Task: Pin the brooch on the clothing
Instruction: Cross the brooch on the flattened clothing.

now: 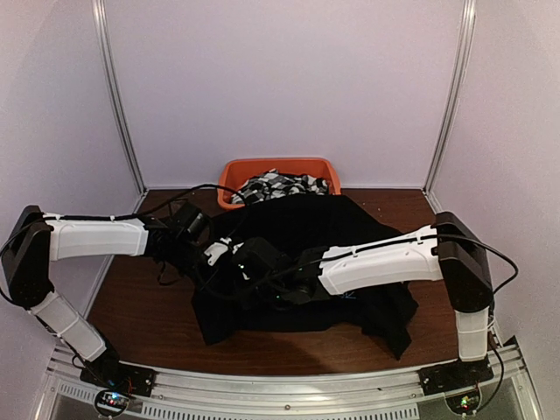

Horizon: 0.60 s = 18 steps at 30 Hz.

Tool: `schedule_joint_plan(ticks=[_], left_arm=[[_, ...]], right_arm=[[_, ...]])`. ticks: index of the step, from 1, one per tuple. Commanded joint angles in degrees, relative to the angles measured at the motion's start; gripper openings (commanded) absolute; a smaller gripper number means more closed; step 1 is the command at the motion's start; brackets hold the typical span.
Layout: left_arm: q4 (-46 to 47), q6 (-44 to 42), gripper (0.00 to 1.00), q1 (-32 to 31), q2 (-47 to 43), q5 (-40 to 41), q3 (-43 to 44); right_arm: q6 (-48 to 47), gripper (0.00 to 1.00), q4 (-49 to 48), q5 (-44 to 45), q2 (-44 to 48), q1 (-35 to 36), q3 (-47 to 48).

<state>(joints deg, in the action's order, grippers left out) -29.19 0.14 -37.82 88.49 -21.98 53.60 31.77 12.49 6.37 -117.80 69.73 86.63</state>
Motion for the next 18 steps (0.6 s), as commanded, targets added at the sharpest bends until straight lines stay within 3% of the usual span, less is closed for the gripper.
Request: schedule_joint_plan(ticks=[1,18], left_arm=[[4.2,-0.3,0.0,0.3,-1.4,0.7,0.0],[4.8,-0.3,0.0,0.5,-2.6,1.8,-0.3]], right_arm=[[-2.2,0.0,0.8,-6.3,1.6,1.2,0.2],[-5.9,0.0,4.4,-7.0,2.4,1.1,0.3]])
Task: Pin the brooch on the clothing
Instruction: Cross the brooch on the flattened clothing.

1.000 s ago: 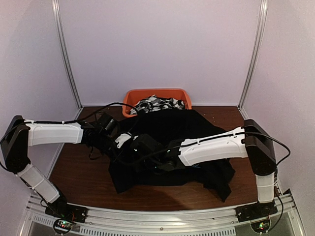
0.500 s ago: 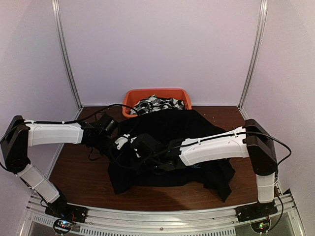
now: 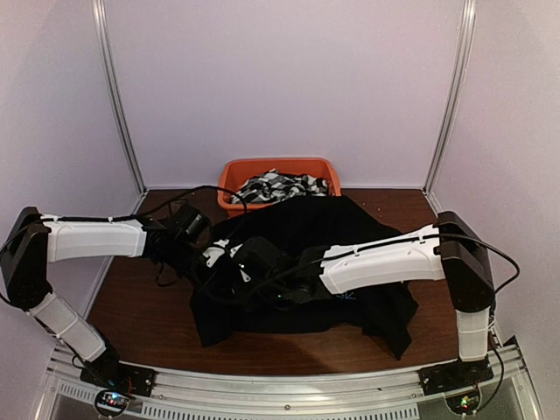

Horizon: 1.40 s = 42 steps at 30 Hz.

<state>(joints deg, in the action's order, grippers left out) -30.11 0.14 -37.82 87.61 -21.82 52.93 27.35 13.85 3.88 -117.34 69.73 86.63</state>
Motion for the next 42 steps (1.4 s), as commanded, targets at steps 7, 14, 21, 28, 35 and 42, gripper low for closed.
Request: schedule_joint_plan(ticks=[7,14,21,28,35,42], left_arm=[[6.3,-0.3,0.0,0.5,-2.2,0.0,0.2],[7.0,-0.3,0.0,0.5,-2.4,-1.4,0.1],[7.5,2.9,0.0,0.5,-2.6,0.6,-0.4],[9.0,4.6,0.0,0.5,-4.3,6.9,-0.6],[11.1,5.5,0.0,0.5,-7.1,10.1,-1.8],[13.2,5.8,0.0,0.5,-9.1,10.4,-2.9]], right_arm=[[-3.4,0.0,4.1,-5.2,1.6,1.1,0.6],[-4.2,0.0,3.9,-7.7,0.6,1.2,1.6],[3.4,0.0,8.7,-8.4,-3.3,0.9,8.2],[2.8,0.0,16.5,-7.2,-3.3,0.6,12.8],[1.0,0.0,18.0,-10.5,-4.5,1.2,13.9],[-1.5,0.0,19.0,-12.7,-4.3,1.7,14.2]])
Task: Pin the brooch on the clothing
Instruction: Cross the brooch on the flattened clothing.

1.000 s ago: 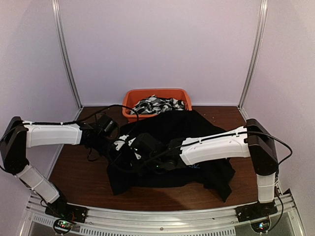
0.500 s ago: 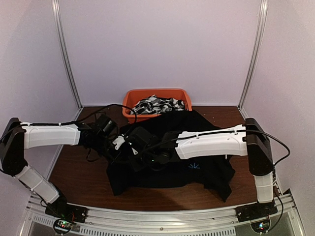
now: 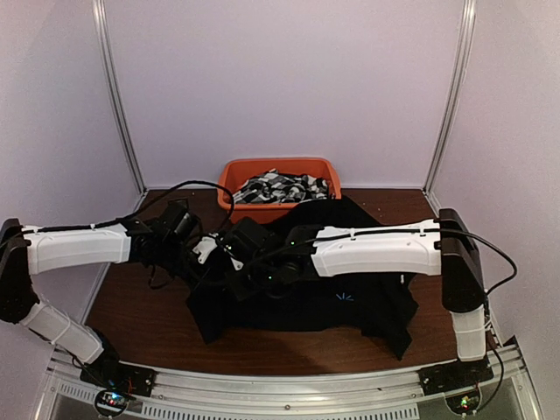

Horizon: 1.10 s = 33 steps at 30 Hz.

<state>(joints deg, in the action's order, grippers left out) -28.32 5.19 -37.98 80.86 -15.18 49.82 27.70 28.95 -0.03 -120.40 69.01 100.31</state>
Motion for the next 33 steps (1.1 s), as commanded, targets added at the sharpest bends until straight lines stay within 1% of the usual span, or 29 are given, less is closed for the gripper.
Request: schedule_joint_plan(ticks=[1,5,13,20,25,29,31,32,33], left_arm=[[11.6,0.7,0.0,0.6,-2.4,3.0,0.2],[12.4,0.6,0.0,0.6,-2.3,0.3,0.0],[13.1,0.6,0.0,0.6,-2.4,-1.4,-0.1],[14.0,0.9,0.0,0.6,-3.3,-1.3,-0.8],[13.8,0.9,0.0,0.6,-3.2,-1.3,-0.7],[12.8,0.5,0.0,0.6,-3.2,-1.0,-0.1],[12.1,-0.1,0.14,0.6,-3.2,-1.0,0.3],[12.0,-0.2,0.23,0.6,-3.3,-0.8,0.4],[11.9,-0.4,0.28,0.6,-3.5,-0.7,0.4]], right_arm=[[-1.8,0.0,3.1,-9.1,-1.0,2.5,0.2],[-1.9,0.0,2.2,-9.6,-1.9,2.5,0.3],[-4.9,0.0,1.8,-13.2,-3.1,3.1,1.7],[-6.7,0.0,1.4,-17.4,-4.2,3.5,2.1],[-6.5,0.0,2.2,-13.7,-3.4,3.2,1.5],[-5.8,0.0,2.9,-12.4,-2.3,1.5,0.0],[-5.6,0.0,3.1,-11.9,-1.2,0.3,-0.9],[-5.7,0.0,3.1,-11.8,-0.6,-0.3,-1.5],[-5.8,0.0,3.0,-11.6,0.0,-0.8,-2.1]])
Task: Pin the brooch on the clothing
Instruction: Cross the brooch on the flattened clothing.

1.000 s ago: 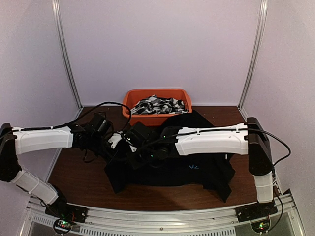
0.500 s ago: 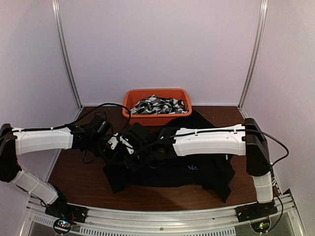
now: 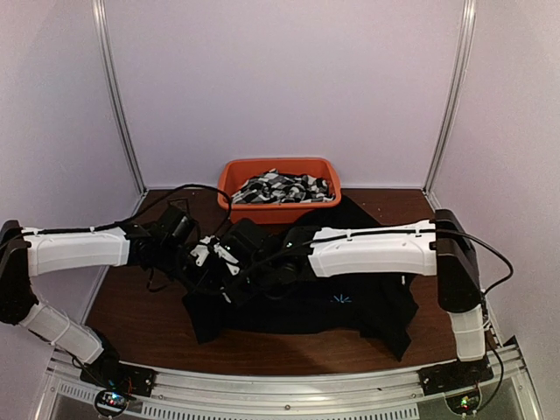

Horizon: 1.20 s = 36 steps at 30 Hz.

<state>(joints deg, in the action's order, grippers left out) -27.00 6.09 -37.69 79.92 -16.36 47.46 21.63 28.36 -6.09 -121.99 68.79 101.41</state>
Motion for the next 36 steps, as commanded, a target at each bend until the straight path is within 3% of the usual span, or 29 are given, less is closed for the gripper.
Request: schedule_joint_plan(ticks=[1,11,22,31,36], left_arm=[[10.6,-1.4,0.32,0.3,-2.8,0.6,2.7],[10.4,-2.4,0.57,0.3,-5.3,2.5,2.5],[9.1,-3.9,0.97,0.3,-8.1,3.7,1.9],[3.3,-2.2,0.98,0.5,-5.3,10.8,4.3],[5.4,-3.9,0.98,1.4,-9.1,7.4,3.0]], right_arm=[[0.1,0.0,3.6,-5.3,2.2,-1.0,-3.7],[-0.1,0.0,2.8,-8.9,4.7,-3.8,-9.3],[-0.3,0.0,-4.0,-22.1,9.2,-8.6,-16.4],[0.1,0.0,-8.4,-30.4,9.2,-10.2,-17.7],[1.5,0.0,-11.8,-35.2,7.7,-12.2,-18.6]])
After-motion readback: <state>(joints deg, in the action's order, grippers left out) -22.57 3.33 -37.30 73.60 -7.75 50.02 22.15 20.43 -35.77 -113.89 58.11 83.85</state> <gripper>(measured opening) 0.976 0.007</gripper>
